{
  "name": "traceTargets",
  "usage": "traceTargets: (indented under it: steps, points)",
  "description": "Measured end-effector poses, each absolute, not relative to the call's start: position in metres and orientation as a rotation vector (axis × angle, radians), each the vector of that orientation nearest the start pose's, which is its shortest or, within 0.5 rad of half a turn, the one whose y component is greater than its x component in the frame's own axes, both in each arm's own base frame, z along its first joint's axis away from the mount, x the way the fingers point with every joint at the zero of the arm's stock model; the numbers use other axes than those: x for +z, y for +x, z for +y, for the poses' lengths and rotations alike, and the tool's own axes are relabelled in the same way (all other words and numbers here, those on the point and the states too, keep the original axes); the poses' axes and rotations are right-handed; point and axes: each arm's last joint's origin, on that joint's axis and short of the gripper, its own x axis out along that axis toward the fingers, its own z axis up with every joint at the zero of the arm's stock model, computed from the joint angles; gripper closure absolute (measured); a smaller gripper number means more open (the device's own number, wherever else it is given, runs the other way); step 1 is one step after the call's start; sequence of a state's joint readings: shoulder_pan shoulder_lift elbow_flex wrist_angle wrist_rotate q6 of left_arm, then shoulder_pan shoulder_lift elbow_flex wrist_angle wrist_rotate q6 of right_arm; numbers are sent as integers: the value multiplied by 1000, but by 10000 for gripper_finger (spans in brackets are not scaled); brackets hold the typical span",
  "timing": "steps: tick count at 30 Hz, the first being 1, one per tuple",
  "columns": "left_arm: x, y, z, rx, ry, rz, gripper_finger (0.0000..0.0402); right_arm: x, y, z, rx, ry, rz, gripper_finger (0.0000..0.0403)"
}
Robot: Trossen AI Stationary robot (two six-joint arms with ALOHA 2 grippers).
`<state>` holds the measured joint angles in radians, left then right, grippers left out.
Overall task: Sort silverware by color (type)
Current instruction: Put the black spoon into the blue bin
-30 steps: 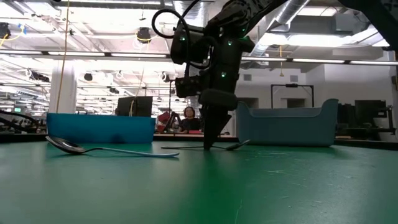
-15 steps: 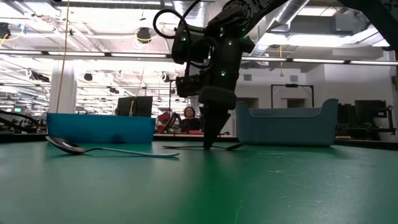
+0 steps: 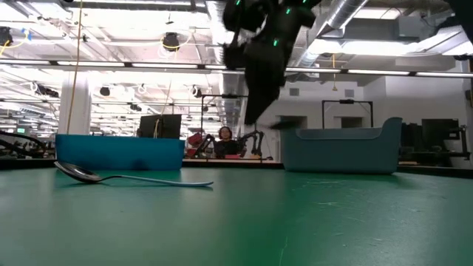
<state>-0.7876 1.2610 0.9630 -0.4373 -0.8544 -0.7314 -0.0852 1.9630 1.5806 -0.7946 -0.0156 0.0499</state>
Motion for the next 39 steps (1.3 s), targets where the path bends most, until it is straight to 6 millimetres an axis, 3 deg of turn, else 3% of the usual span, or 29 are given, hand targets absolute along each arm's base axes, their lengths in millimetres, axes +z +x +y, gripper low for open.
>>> traceTargets:
  steps: [6, 11, 21, 27, 32, 39]
  points:
    - [282, 196, -166, 243, -180, 435, 285, 271, 383, -58, -166, 130, 1064, 399]
    - [282, 196, -166, 246, -189, 433, 285, 311, 351, -82, -245, 162, 995, 399]
    - [283, 196, -166, 248, -203, 428, 285, 361, 278, -126, -531, 171, 961, 399]
    - [283, 196, -166, 248, -205, 427, 285, 368, 248, -149, -676, 196, 995, 399]
    - [283, 196, -166, 251, -219, 426, 285, 363, 237, -163, -719, 202, 1041, 399]
    - [283, 196, -166, 251, -225, 423, 285, 318, 211, -166, -776, 229, 997, 399]
